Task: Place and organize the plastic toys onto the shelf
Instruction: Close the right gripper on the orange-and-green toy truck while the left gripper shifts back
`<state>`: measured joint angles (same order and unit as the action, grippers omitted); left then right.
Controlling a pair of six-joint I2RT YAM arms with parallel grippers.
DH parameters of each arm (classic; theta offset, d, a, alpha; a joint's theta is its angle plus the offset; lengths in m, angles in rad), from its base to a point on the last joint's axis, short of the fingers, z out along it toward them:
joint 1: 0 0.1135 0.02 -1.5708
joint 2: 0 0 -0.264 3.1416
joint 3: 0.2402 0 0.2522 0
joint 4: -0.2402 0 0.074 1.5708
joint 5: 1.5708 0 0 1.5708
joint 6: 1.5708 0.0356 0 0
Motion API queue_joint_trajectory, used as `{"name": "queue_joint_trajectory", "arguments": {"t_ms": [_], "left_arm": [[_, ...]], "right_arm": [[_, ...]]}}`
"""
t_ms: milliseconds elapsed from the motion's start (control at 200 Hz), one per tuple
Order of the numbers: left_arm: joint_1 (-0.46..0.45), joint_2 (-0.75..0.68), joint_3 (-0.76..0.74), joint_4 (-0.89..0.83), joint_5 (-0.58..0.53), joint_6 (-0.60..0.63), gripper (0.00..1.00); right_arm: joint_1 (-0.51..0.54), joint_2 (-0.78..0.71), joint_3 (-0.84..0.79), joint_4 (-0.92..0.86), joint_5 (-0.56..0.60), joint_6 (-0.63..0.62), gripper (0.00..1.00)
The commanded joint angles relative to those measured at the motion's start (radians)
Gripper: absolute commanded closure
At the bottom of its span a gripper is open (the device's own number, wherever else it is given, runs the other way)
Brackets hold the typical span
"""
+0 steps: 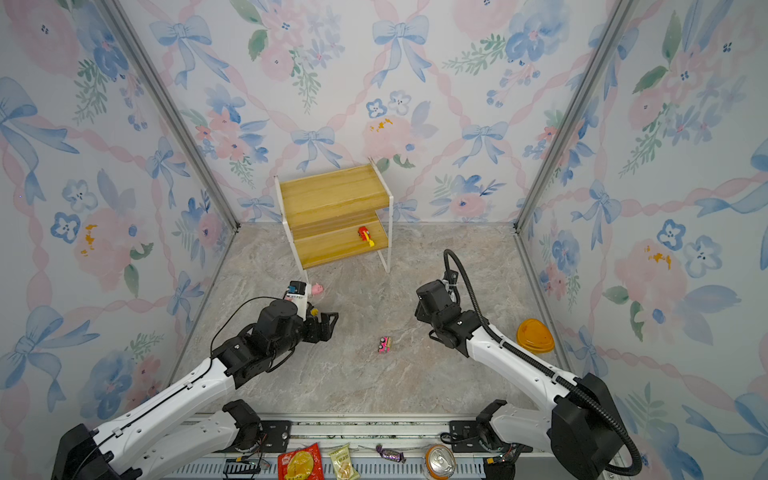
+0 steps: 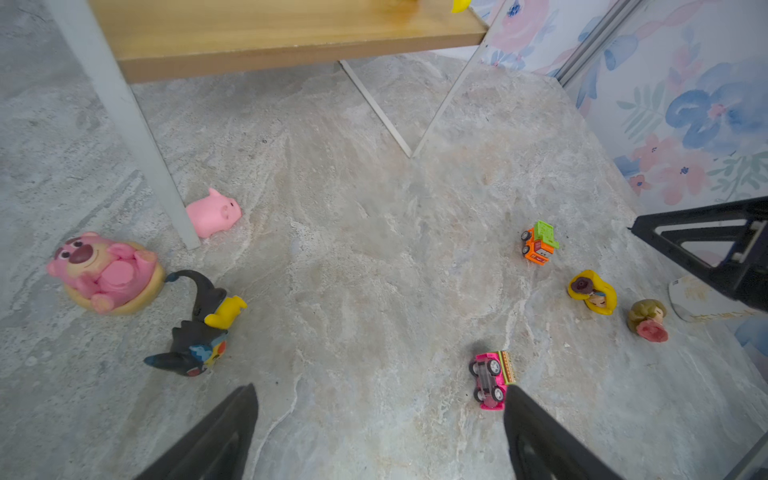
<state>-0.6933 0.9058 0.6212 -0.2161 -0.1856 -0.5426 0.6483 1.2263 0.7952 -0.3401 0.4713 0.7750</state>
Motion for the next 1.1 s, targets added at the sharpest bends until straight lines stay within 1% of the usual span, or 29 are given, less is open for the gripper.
{"name": "queue_joint_trajectory", "arguments": {"t_ms": [0,45,115,275,355,490,785,950,1095], "left_arm": [[-0.066,0.035,0.046,-0.021,-0.14,-0.054,0.07],[-0.094,0.059,0.055,-0.019,-0.159,-0.047,0.07],[-0.122,0.079,0.055,-0.006,-0.185,-0.037,0.07],[-0.124,0.082,0.028,0.055,-0.173,-0.033,0.07],[-0.124,0.09,0.024,0.056,-0.164,-0.026,0.07],[-0.124,0.097,0.025,0.059,-0.149,-0.023,0.07],[-0.123,0.071,0.0,0.082,-0.105,-0.032,0.07],[-0.123,0.049,-0.021,0.09,-0.115,-0.041,0.07],[-0.123,0.04,-0.036,0.092,-0.119,-0.05,0.07]], "right_arm": [[0.056,0.073,0.027,-0.005,0.179,0.092,0.34],[0.073,0.112,0.041,-0.001,0.218,0.111,0.33],[0.085,0.172,0.053,0.015,0.239,0.147,0.33],[0.125,0.291,0.082,0.042,0.328,0.198,0.33],[0.128,0.344,0.109,0.017,0.344,0.24,0.33],[0.137,0.395,0.111,0.038,0.385,0.277,0.34],[0.113,0.459,0.095,0.121,0.397,0.273,0.35],[0.083,0.494,0.096,0.139,0.372,0.26,0.35],[0.065,0.509,0.091,0.13,0.38,0.266,0.35]]}}
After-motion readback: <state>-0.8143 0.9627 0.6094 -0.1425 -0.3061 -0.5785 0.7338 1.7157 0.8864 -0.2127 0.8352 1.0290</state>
